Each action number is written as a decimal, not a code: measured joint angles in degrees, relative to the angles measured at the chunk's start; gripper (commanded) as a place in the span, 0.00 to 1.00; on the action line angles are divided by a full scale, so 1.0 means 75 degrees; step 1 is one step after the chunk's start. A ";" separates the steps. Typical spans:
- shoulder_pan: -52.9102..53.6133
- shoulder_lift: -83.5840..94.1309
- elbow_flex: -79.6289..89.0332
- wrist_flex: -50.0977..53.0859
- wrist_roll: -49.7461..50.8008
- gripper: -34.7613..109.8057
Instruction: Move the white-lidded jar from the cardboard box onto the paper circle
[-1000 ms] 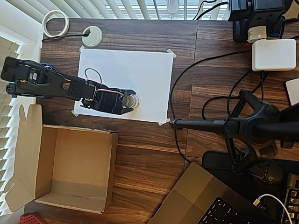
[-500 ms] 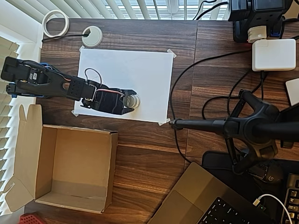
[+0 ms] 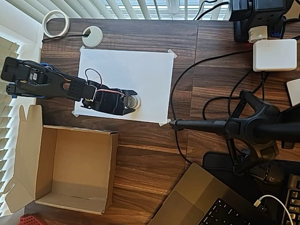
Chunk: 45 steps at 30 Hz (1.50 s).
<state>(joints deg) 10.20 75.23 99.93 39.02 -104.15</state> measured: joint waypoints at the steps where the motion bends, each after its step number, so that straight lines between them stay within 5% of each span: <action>1: -0.0012 0.0000 0.0000 -0.0012 0.0000 0.45; 25: -0.0270 0.1594 0.0668 -0.0422 0.0715 0.46; 38: -0.0668 0.6328 0.3961 -0.0410 0.5883 0.39; 45: -0.1043 0.9047 0.6094 0.0738 0.8684 0.35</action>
<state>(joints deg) 2.37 143.09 145.63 44.56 -39.02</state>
